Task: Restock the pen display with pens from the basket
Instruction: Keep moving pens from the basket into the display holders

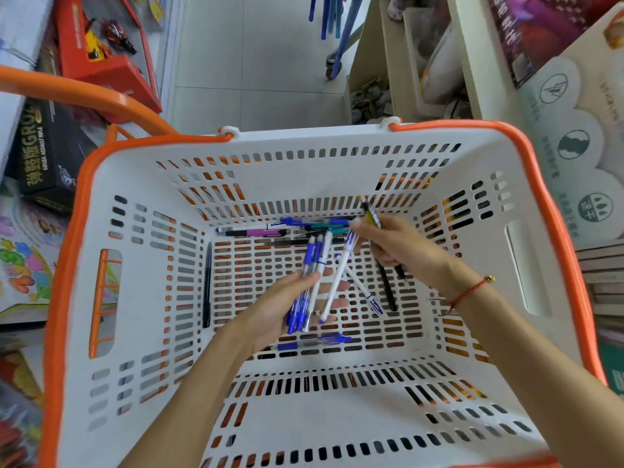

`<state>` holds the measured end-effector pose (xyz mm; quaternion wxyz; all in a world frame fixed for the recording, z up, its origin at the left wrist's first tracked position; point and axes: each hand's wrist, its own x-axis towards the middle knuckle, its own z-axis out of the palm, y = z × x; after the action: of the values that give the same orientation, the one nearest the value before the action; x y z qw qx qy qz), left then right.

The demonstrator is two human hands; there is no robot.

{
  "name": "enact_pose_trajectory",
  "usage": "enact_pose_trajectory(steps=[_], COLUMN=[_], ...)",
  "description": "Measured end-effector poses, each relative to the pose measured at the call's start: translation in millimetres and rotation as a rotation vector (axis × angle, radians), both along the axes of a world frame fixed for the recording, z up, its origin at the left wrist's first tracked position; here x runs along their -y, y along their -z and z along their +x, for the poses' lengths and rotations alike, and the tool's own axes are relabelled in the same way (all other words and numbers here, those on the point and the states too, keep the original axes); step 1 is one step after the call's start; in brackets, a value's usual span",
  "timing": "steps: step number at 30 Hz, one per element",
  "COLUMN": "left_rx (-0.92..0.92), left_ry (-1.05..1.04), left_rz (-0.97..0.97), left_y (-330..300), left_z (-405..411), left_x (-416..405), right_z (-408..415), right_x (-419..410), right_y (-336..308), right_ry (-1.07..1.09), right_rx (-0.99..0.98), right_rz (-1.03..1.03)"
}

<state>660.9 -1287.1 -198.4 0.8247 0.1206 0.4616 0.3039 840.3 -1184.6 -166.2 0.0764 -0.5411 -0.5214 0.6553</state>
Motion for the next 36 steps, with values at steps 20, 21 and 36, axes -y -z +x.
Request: enact_pose_trajectory(steps=[20,21,36], left_rx=[-0.319,-0.297,-0.399], left_ry=[-0.236,-0.256,-0.151], left_rz=[-0.051,-0.088,-0.040], left_y=[18.5,18.0,-36.8], left_z=[-2.3,-2.7,27.3], left_x=[-1.1,-1.7,-13.5], right_z=[-10.0,-10.9,-2.9], right_x=[33.8,36.1,75.1], right_y=[27.9,28.1,-21.0], right_ry=[0.220,0.203,-0.338], right_rx=[-0.031,-0.035,0.359], right_rz=[-0.018,0.047,0.546])
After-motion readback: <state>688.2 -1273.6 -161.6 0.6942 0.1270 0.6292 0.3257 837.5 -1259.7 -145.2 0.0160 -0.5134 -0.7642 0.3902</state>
